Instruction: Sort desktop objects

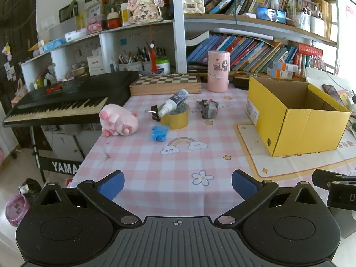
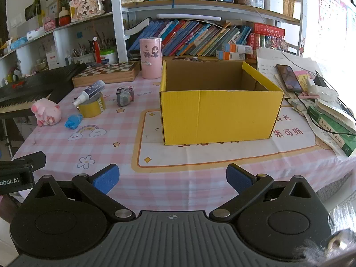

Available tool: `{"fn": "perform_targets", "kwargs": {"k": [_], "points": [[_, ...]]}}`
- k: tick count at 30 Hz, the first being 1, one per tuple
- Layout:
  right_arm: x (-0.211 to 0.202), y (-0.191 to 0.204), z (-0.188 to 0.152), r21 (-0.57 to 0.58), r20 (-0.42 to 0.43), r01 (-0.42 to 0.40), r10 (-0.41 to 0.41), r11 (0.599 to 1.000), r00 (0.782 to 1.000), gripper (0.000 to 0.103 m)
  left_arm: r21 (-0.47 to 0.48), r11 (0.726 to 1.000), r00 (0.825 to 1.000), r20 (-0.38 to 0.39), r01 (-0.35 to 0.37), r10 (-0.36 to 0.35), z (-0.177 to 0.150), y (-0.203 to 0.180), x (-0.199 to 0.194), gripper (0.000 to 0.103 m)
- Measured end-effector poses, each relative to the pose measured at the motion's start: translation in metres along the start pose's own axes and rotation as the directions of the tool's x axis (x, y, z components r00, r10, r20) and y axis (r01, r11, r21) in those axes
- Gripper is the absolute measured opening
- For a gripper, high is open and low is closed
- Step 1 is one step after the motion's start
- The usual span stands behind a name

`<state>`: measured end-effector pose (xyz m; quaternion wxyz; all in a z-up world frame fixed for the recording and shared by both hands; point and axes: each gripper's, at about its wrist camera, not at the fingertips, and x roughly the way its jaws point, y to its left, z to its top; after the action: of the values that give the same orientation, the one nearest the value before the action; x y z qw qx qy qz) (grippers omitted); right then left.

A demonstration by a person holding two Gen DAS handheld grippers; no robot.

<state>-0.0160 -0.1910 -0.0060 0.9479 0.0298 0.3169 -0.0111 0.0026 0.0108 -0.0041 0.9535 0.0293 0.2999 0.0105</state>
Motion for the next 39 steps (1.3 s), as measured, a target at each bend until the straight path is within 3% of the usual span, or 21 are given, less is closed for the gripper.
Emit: {"fn": "perform_targets", "kwargs": {"k": [12, 39], "points": [[-0.001, 0.000, -0.002, 0.014, 0.004, 0.002, -0.002, 1.000, 1.000, 0.103, 0.051, 0.999, 1.000, 0.016, 0.017, -0.018, 0.002, -0.010, -0.005, 0.103], [0.001, 0.000, 0.001, 0.013, 0.001, -0.004, 0.004, 1.000, 1.000, 0.103, 0.031, 0.999, 1.000, -0.018, 0.020, -0.020, 0.005, -0.006, 0.002, 0.103]]}}
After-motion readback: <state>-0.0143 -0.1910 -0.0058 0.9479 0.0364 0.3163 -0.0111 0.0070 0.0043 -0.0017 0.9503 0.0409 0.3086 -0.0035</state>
